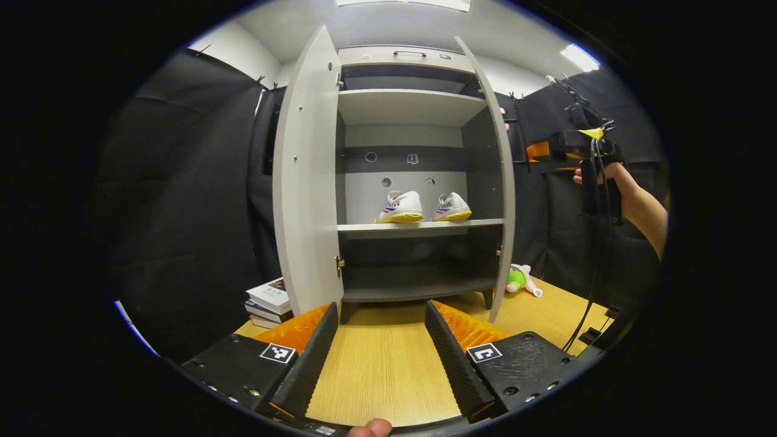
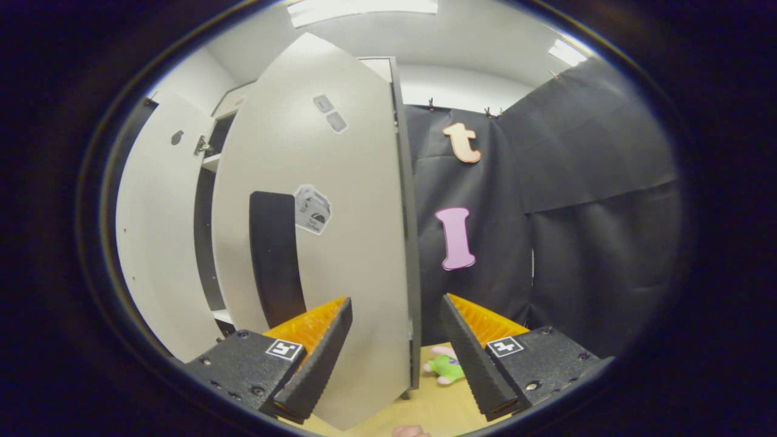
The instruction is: Grab one shoe with the right hand and put it into the shoe cabinet, grab the other shoe with the left hand and put it into the shoe cabinet; then close the right door with the right hand and the left door with the left hand.
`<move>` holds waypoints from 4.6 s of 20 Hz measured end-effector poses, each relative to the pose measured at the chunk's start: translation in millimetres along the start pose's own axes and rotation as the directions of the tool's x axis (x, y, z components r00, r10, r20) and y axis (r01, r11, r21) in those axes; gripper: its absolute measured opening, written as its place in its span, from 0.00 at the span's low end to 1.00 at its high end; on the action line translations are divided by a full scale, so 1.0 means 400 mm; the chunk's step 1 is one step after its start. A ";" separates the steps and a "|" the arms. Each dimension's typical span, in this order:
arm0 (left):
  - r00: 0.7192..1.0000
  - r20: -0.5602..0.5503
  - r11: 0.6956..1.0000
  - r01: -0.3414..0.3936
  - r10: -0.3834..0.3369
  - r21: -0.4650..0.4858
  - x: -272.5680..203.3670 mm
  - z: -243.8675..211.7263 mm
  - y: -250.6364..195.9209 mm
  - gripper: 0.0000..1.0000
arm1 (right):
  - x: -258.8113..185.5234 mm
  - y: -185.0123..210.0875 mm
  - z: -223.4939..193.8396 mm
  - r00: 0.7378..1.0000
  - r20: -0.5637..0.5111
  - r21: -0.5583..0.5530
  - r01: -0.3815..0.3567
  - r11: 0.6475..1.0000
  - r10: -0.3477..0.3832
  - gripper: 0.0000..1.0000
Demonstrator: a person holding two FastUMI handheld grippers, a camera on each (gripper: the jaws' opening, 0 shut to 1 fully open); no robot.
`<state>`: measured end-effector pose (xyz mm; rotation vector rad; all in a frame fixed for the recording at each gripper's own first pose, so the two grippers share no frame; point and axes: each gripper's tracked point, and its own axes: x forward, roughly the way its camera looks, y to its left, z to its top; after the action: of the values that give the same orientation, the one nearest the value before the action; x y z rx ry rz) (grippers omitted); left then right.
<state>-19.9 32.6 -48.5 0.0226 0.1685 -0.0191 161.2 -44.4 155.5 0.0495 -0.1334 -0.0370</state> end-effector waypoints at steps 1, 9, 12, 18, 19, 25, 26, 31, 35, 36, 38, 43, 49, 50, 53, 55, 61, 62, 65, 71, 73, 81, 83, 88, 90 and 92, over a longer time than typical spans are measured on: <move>1.000 -0.007 1.000 -0.010 0.010 -0.009 0.000 -0.003 0.010 0.87 | 0.020 0.032 -0.006 1.000 -0.002 0.004 -0.014 1.000 0.014 0.95; 0.997 -0.018 0.997 -0.071 0.071 -0.021 -0.011 -0.020 0.091 0.87 | 0.021 0.026 0.033 0.999 0.041 -0.006 0.001 1.000 -0.001 0.97; 0.997 -0.012 0.997 -0.079 0.078 -0.021 -0.011 -0.015 0.103 0.87 | -0.060 0.010 0.031 0.999 0.045 -0.038 -0.009 0.999 0.010 0.97; 0.995 -0.016 0.993 -0.097 0.096 -0.069 -0.005 -0.019 0.117 0.87 | -0.243 0.029 -0.125 0.999 -0.042 -0.055 -0.031 0.998 0.029 0.98; 0.994 -0.014 0.992 -0.107 0.106 -0.072 -0.012 -0.019 0.124 0.87 | -0.269 0.039 -0.158 0.997 -0.065 -0.056 -0.034 0.998 0.030 0.98; 0.979 0.009 0.978 -0.204 0.204 -0.043 -0.010 0.023 0.264 0.87 | -0.400 0.082 -0.319 0.991 -0.124 -0.046 -0.045 0.998 0.039 0.98; 0.971 0.021 0.971 -0.238 0.238 -0.033 -0.009 0.040 0.306 0.87 | -0.413 0.087 -0.331 0.991 -0.123 -0.042 -0.048 0.998 0.043 0.98; 0.938 0.063 0.940 -0.337 0.340 -0.045 0.041 0.162 0.495 0.88 | -0.461 0.096 -0.363 0.990 -0.127 -0.032 -0.070 0.997 0.065 0.98; 0.918 0.147 0.930 -0.365 0.369 -0.054 0.101 0.323 0.586 0.88 | -0.471 0.078 -0.388 0.987 -0.148 -0.029 -0.060 0.998 0.055 0.93; 0.916 0.161 0.930 -0.365 0.367 -0.043 0.122 0.358 0.600 0.88 | -0.472 0.075 -0.396 0.986 -0.159 -0.017 -0.057 0.998 0.053 0.93; 0.921 0.182 0.939 -0.343 0.343 -0.033 0.159 0.414 0.599 0.88 | -0.474 0.065 -0.406 0.984 -0.172 0.007 -0.046 0.999 0.047 0.98; 0.930 0.182 0.947 -0.321 0.320 -0.020 0.235 0.469 0.597 0.88 | -0.471 0.034 -0.400 0.986 -0.167 0.014 -0.013 1.000 0.015 0.93; 0.937 0.151 0.949 -0.316 0.314 -0.008 0.272 0.453 0.589 0.87 | -0.461 0.017 -0.400 0.986 -0.165 0.019 0.006 1.000 -0.003 0.93; 0.939 0.145 0.950 -0.313 0.311 -0.010 0.268 0.451 0.582 0.87 | -0.460 0.015 -0.400 0.986 -0.166 0.017 0.003 1.000 0.000 0.93; 0.939 0.147 0.950 -0.313 0.311 -0.013 0.265 0.451 0.543 0.87 | -0.452 0.014 -0.396 0.987 -0.163 0.009 -0.004 1.000 0.006 0.93; 0.947 0.154 0.959 -0.282 0.282 -0.020 0.267 0.456 0.500 0.87 | -0.449 0.009 -0.392 0.987 -0.159 0.008 -0.012 1.000 0.013 0.93; 0.978 0.161 0.991 -0.124 0.129 -0.043 0.320 0.459 0.277 0.89 | -0.437 -0.042 -0.379 0.988 -0.152 -0.002 -0.003 1.000 0.003 0.93; 0.981 0.165 0.995 -0.092 0.098 -0.045 0.336 0.461 0.237 0.88 | -0.437 -0.055 -0.379 0.988 -0.154 -0.003 0.004 1.000 -0.005 0.93; 0.983 0.171 0.997 -0.055 0.063 -0.048 0.389 0.467 0.158 0.89 | -0.451 -0.092 -0.379 0.987 -0.155 -0.004 0.033 0.999 -0.033 0.98; 0.971 0.213 0.994 -0.097 0.107 -0.055 0.373 0.480 0.160 0.92 | -0.466 -0.141 -0.376 0.985 -0.154 0.008 0.076 0.997 -0.074 0.93; 0.970 0.221 0.994 -0.095 0.104 -0.050 0.334 0.472 0.155 0.92 | -0.466 -0.141 -0.378 0.985 -0.154 0.012 0.079 0.997 -0.077 0.98; 0.986 0.162 0.999 -0.035 0.040 -0.033 0.157 0.302 0.035 0.91 | -0.455 -0.070 -0.369 0.989 -0.147 0.008 0.022 1.000 -0.021 0.98; 0.990 0.143 0.998 0.015 -0.006 -0.061 0.123 0.239 -0.024 0.91 | -0.459 -0.039 -0.367 0.990 -0.143 0.002 0.000 1.000 0.000 0.98; 0.995 0.074 0.996 0.074 -0.070 -0.051 0.051 0.093 -0.118 0.91 | -0.473 0.020 -0.377 0.988 -0.150 -0.013 -0.033 0.999 0.031 0.98; 0.995 0.065 0.995 0.084 -0.080 -0.054 0.029 0.061 -0.143 0.91 | -0.481 0.034 -0.385 0.987 -0.154 -0.009 -0.042 0.999 0.040 0.98; 0.994 0.059 0.994 0.099 -0.096 -0.050 0.021 0.048 -0.159 0.91 | -0.481 0.042 -0.385 0.987 -0.153 -0.013 -0.048 0.999 0.046 0.98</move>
<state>-9.8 -31.6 -32.5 -0.0392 0.1132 -0.1123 -8.0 -12.6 -21.5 0.0325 0.0187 0.0129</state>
